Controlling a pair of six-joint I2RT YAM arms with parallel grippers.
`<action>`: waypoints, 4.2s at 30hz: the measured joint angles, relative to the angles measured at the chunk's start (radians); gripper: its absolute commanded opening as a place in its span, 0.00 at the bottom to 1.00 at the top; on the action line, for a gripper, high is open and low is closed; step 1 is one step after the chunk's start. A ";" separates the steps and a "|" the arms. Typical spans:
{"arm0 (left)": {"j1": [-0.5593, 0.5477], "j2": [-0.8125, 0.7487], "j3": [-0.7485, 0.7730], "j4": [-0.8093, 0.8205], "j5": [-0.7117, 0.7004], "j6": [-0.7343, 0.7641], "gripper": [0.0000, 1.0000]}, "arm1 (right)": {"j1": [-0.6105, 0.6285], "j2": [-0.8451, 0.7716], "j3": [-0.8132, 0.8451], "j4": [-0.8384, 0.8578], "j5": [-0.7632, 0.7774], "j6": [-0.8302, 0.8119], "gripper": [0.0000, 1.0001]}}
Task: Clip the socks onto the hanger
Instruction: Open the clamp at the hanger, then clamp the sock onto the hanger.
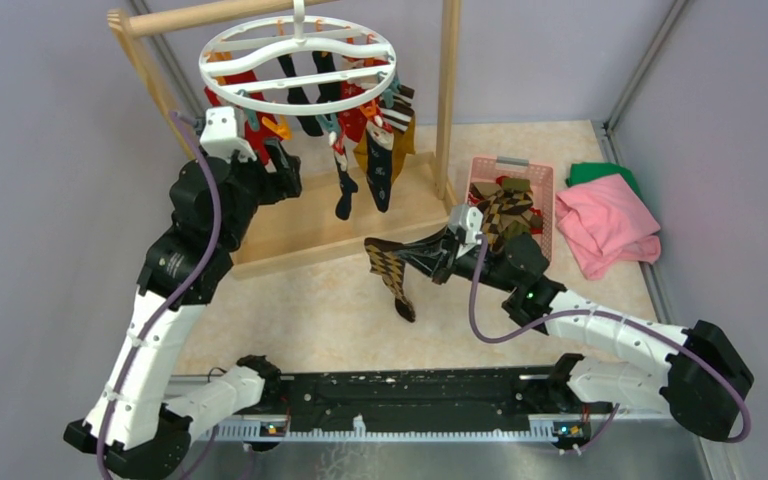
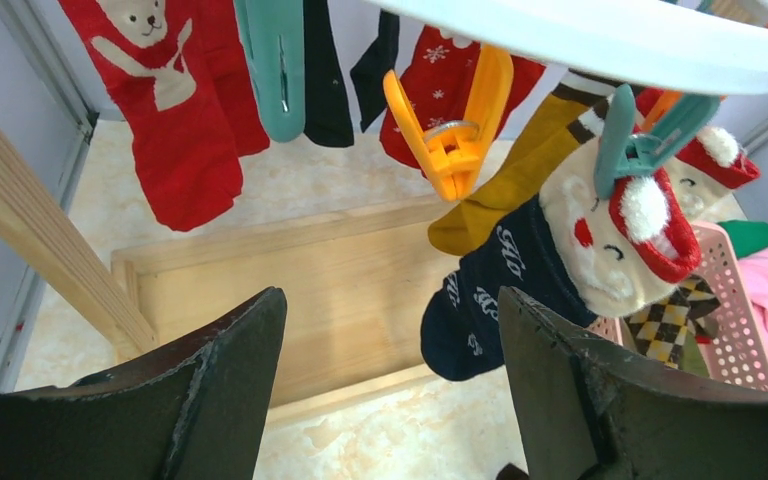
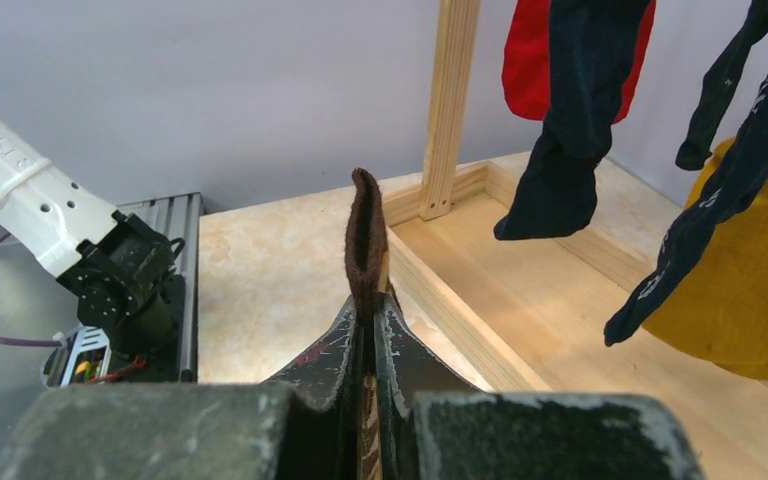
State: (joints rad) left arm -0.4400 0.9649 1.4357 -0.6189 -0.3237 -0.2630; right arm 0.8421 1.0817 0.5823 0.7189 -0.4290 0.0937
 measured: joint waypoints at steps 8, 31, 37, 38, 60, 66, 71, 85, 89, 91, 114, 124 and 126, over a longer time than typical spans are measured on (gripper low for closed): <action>0.175 0.085 0.001 0.079 0.166 -0.026 0.80 | -0.001 0.000 -0.007 0.014 -0.011 0.008 0.00; 0.216 0.091 0.002 0.251 0.302 -0.166 0.77 | -0.008 -0.001 -0.015 0.021 -0.014 0.015 0.00; 0.217 0.086 -0.019 0.312 0.282 -0.184 0.72 | -0.008 -0.001 -0.019 0.021 -0.017 0.015 0.00; 0.217 0.084 -0.026 0.322 0.282 -0.188 0.72 | -0.008 -0.001 -0.020 0.021 -0.017 0.015 0.00; 0.217 0.015 -0.132 0.472 0.283 -0.206 0.65 | -0.010 0.000 -0.020 0.023 -0.021 0.023 0.00; 0.217 0.015 -0.145 0.501 0.286 -0.205 0.64 | -0.010 0.000 -0.020 0.023 -0.023 0.023 0.00; 0.217 0.015 -0.153 0.518 0.286 -0.205 0.60 | -0.010 0.000 -0.020 0.023 -0.025 0.023 0.00; 0.217 0.015 -0.160 0.554 0.293 -0.201 0.31 | -0.010 0.000 -0.020 0.023 -0.026 0.023 0.00; 0.217 0.015 -0.171 0.560 0.304 -0.199 0.23 | -0.010 0.001 -0.020 0.023 -0.028 0.023 0.00; 0.217 0.015 -0.176 0.560 0.307 -0.198 0.21 | -0.010 0.002 -0.020 0.023 -0.030 0.023 0.00; 0.217 0.016 -0.204 0.596 0.365 -0.207 0.11 | 0.084 0.290 0.414 -0.062 0.079 -0.066 0.00; 0.217 0.016 -0.219 0.609 0.385 -0.237 0.10 | 0.155 0.460 0.581 -0.090 0.291 -0.168 0.00; 0.217 0.017 -0.222 0.612 0.388 -0.240 0.10 | 0.171 0.475 0.595 -0.092 0.354 -0.189 0.00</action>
State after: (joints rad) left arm -0.2230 0.9821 1.2137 -0.0071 0.0639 -0.5034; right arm 1.0130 1.5566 1.1770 0.6270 -0.0750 -0.0952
